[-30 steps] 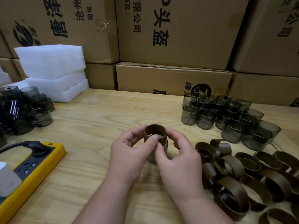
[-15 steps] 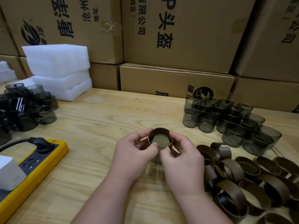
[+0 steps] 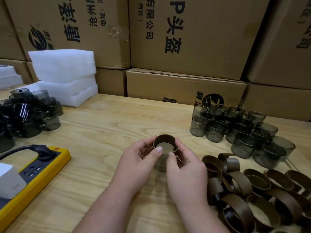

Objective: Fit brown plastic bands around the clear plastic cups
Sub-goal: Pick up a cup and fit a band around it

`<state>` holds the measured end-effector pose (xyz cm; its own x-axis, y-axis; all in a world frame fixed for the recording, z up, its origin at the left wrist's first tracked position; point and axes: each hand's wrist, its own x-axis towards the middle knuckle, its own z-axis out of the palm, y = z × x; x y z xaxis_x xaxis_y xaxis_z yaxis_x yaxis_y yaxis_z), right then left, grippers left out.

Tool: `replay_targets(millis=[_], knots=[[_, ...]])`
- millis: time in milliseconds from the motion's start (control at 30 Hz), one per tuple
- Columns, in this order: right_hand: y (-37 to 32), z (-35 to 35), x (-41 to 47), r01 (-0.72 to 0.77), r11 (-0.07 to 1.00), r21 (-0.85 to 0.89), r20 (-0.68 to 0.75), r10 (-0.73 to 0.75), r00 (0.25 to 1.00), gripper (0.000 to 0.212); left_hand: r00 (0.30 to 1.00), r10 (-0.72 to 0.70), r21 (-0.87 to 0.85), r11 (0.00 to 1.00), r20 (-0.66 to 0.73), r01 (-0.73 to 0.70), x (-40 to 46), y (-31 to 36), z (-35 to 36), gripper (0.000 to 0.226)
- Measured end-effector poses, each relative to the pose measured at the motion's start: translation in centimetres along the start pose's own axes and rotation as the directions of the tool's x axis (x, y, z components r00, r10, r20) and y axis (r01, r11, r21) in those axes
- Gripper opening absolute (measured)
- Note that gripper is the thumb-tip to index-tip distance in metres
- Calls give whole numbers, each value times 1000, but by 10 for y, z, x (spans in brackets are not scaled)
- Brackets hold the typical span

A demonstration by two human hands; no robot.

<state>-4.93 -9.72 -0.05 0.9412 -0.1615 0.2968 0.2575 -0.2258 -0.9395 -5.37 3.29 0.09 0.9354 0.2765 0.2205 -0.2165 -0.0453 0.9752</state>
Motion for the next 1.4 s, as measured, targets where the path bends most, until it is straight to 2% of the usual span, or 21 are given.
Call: replay_targets(millis=[133, 400, 567, 800, 900, 967, 1033, 1100, 1200, 1300, 1400], knots=[[-3, -2, -1, 50, 995, -83, 7, -49, 999, 42, 1000, 31, 69, 997, -1, -31, 0, 0, 2, 30], [-2, 0, 1, 42, 991, -125, 4, -42, 999, 41, 999, 31, 114, 993, -29, -27, 2, -2, 3, 35], [1, -2, 4, 39, 984, -174, 5, -39, 999, 41, 1000, 19, 215, 977, 7, -20, 2, -5, 0, 37], [4, -3, 6, -19, 979, -202, 50, 30, 998, 36, 999, -45, 302, 953, 26, 35, 3, -7, 2, 38], [1, -2, 5, -72, 979, -193, 88, 90, 992, 49, 997, -51, 333, 943, 52, 31, 3, -5, 3, 32], [2, -2, 4, -65, 963, -262, 126, 100, 987, 67, 995, -53, 332, 943, 85, 22, 1, -4, 5, 29], [1, -1, 5, -49, 944, -328, 123, 94, 988, 76, 989, -62, 289, 957, 135, 20, -1, -4, 7, 31], [0, -1, 5, -98, 957, -274, 85, 126, 988, 77, 988, -60, 170, 985, 142, 35, -3, -2, 8, 32], [-2, -4, 3, -163, 987, -10, 52, 163, 985, 66, 994, -20, -8, 1000, 103, 21, 0, -2, 4, 25], [-1, -11, 1, -104, 952, 289, -7, 111, 994, 44, 967, 2, -74, 997, 256, 17, 0, -5, 1, 58], [-3, -17, 1, -74, 913, 402, -30, 93, 995, 43, 934, 25, -76, 997, 355, 2, 2, -8, 3, 82]])
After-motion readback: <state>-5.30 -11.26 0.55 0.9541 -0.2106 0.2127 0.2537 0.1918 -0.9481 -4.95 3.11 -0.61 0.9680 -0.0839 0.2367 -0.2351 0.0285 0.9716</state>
